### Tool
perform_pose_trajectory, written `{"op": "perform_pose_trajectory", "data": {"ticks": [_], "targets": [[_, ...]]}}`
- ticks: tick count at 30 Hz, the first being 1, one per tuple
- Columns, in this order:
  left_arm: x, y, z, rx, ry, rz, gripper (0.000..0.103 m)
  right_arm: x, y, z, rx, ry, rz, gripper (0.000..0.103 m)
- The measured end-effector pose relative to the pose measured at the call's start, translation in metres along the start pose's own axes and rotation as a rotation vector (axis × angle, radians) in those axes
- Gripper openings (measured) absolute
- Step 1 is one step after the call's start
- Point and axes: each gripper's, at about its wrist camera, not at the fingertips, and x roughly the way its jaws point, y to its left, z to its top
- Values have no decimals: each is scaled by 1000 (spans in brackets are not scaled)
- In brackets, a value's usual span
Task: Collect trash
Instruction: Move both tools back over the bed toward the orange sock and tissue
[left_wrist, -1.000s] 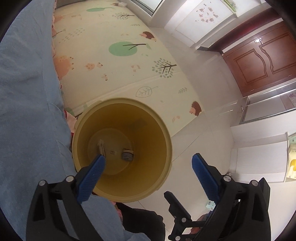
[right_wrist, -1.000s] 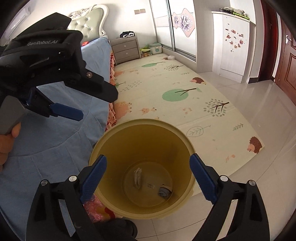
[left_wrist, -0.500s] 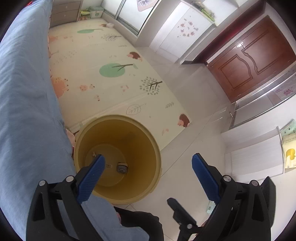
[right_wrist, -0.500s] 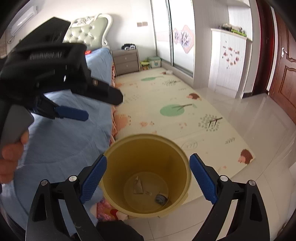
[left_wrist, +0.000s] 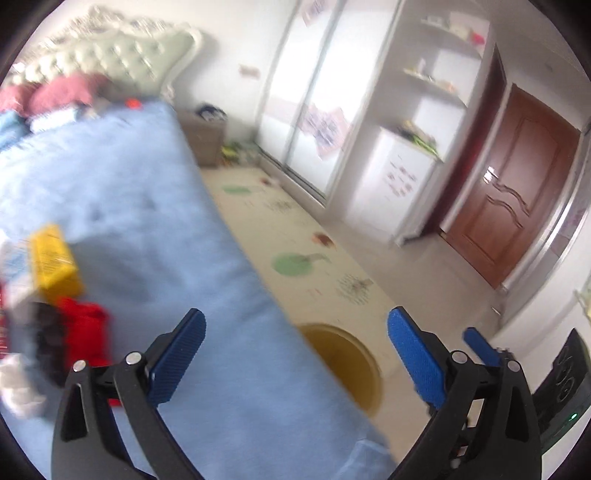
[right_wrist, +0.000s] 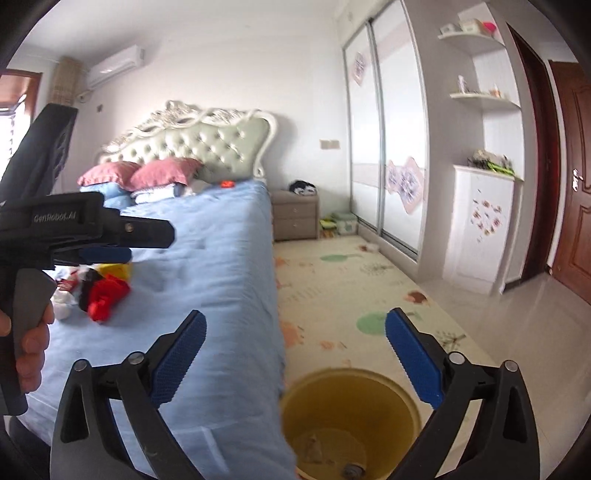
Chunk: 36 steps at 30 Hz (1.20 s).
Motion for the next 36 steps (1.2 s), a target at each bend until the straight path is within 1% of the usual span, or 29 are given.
{"op": "perform_pose_trajectory", "data": {"ticks": [3, 6, 8, 11, 15, 16, 22, 26, 29, 34, 36], "targets": [[-48, 28, -8, 15, -128, 126, 99, 0, 31, 5, -21, -29, 58, 95], [-90, 56, -17, -4, -212, 240, 99, -1, 63, 11, -39, -43, 130, 95], [-113, 74, -25, -23, -247, 298, 99, -2, 86, 15, -49, -55, 182, 95], [-140, 102, -35, -52, -277, 361, 99, -5, 119, 17, -65, -73, 219, 95], [-172, 142, -50, -84, -276, 420, 99, -7, 157, 22, -85, -85, 270, 95], [-175, 149, -53, -90, -275, 434, 99, -7, 166, 22, -93, -88, 274, 95], [-196, 179, -69, -108, -291, 510, 99, -2, 207, 21, -132, -78, 291, 95], [-201, 194, -79, -124, -289, 539, 99, 5, 230, 22, -150, -67, 308, 95], [-202, 210, -87, -141, -276, 560, 99, 10, 251, 21, -177, -50, 286, 95], [-204, 235, -101, -169, -260, 586, 99, 17, 275, 17, -231, -15, 305, 95], [-202, 244, -105, -169, -245, 598, 99, 21, 282, 14, -242, -2, 300, 95]]}}
